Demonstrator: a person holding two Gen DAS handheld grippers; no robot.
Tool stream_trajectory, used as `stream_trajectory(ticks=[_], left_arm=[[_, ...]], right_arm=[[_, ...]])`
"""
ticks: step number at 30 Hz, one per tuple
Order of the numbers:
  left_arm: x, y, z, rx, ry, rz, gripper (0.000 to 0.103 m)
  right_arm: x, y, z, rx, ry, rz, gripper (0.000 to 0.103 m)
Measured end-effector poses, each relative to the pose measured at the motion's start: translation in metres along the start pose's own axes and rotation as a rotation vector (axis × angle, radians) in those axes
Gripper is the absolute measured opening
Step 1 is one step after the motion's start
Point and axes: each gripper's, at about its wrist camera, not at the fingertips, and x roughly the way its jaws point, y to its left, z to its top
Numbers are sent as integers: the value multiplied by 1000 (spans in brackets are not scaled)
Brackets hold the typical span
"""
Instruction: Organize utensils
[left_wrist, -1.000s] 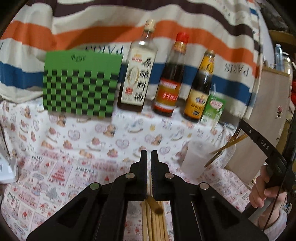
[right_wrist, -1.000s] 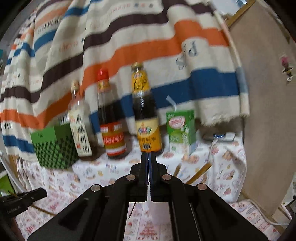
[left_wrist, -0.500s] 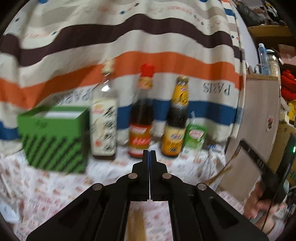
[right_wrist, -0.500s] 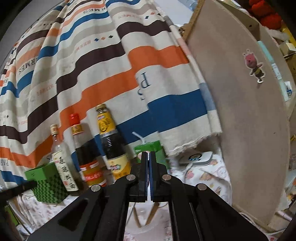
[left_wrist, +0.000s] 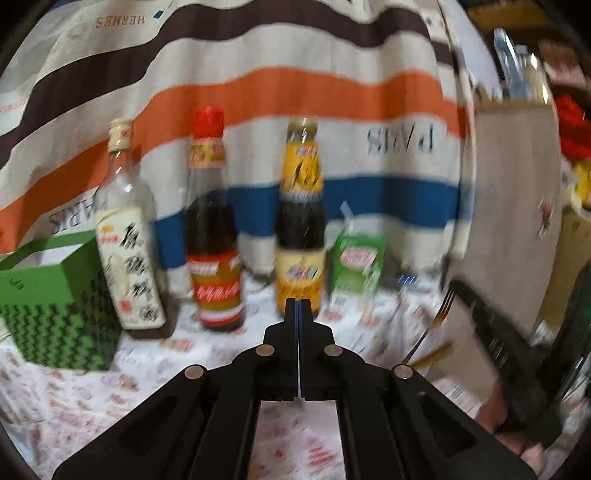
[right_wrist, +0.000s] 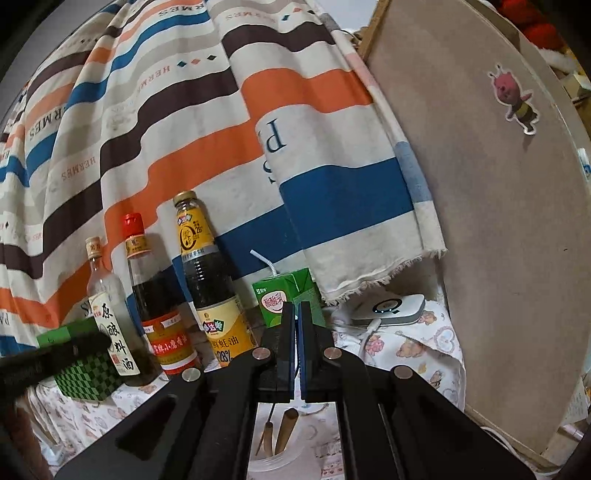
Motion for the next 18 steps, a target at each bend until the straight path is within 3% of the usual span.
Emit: stream_trajectory(ticks=[5,9,13,18], left_arm=[[-7,29,-37,-73,66,63,0],[-28,49,-58,-80,55,102,0],[-49,69,-73,-92,27,143,0],[-58,86,-85,-136,23,155,0]], right_arm=[[-2,18,-2,-65,-18,17,2],[0,40,0,-139,-29,42,2],[13,79,-7,-360,-44,7,2],[37,107,-28,-516,-4,-31,2]])
